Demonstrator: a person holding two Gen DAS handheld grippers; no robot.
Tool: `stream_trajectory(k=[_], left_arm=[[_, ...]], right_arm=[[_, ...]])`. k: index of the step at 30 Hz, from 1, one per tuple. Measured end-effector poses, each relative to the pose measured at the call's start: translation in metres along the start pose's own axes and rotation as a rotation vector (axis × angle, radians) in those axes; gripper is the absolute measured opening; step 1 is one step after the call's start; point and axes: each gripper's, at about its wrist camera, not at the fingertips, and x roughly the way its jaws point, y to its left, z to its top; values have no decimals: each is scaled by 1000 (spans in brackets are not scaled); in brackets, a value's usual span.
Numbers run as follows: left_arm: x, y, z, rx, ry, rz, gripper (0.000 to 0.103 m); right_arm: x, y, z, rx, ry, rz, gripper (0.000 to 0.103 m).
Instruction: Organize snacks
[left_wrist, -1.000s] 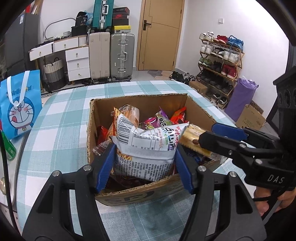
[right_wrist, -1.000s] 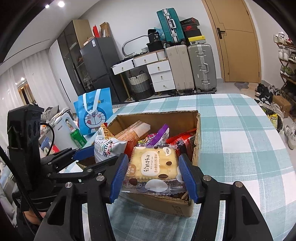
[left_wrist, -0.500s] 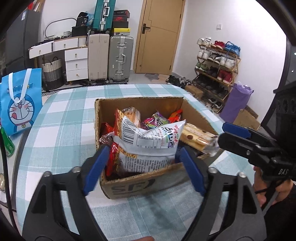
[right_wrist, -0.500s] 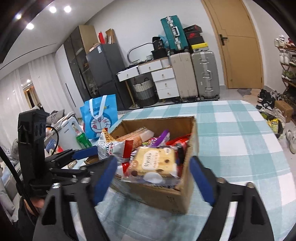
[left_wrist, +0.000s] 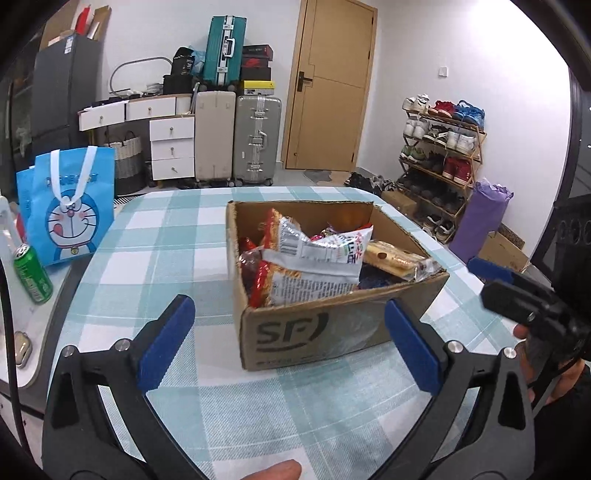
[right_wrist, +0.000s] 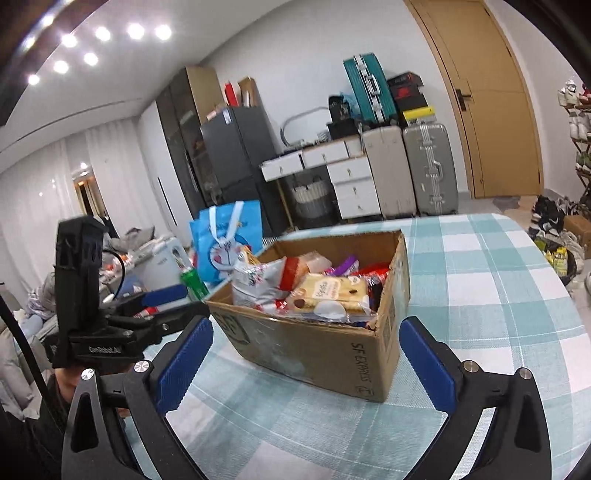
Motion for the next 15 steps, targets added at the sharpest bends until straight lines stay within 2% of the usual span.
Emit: stream_trajectory(k=[6, 10, 15], left_arm=[[-22, 1, -15, -8, -40, 12, 102], [-30, -4, -26, 13, -68, 40, 102], [-30, -12, -37, 43, -68, 47, 102]], right_arm=[[-20, 10, -2, -27, -73, 7, 103], [-28, 14, -7, -38, -96, 25, 103], [-30, 16, -13, -61, -104, 21, 103]])
